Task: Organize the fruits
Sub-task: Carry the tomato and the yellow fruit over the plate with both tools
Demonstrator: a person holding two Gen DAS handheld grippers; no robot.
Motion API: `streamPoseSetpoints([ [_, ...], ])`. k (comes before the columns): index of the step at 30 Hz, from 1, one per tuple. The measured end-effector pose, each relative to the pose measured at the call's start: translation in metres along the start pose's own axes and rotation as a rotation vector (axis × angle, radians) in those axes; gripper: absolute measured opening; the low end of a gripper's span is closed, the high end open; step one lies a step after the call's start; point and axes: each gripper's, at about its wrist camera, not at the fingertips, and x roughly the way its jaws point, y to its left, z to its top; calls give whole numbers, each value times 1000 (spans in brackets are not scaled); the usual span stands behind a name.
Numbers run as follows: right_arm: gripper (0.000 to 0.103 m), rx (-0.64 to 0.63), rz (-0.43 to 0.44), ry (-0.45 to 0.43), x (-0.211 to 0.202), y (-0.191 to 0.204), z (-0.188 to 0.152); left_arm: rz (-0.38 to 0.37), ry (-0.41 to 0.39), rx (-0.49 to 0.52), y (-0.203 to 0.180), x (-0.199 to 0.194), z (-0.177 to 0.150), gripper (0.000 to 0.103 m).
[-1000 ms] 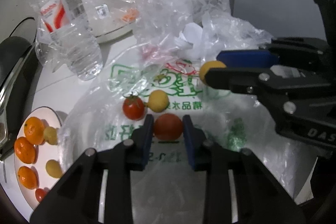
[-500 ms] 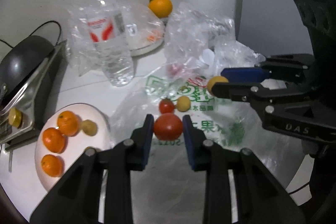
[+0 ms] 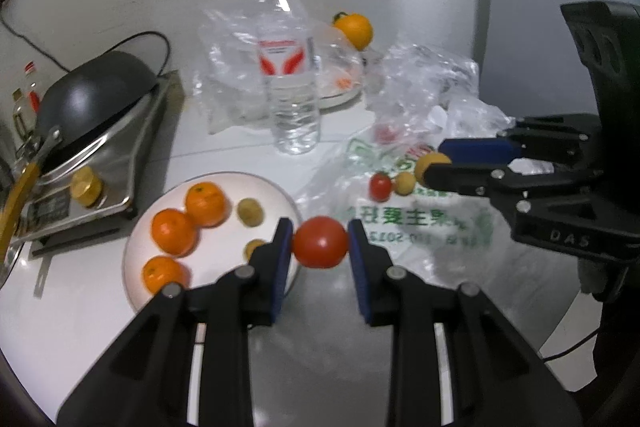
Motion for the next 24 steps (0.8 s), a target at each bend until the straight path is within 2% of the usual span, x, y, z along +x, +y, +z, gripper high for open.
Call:
streamPoseSetpoints([
  [17, 26, -80, 38, 18, 17, 47, 18, 68, -1, -80, 53, -20, -30, 29],
  [24, 26, -96, 49, 25, 22, 57, 21, 57, 5, -98, 59, -17, -36, 29],
])
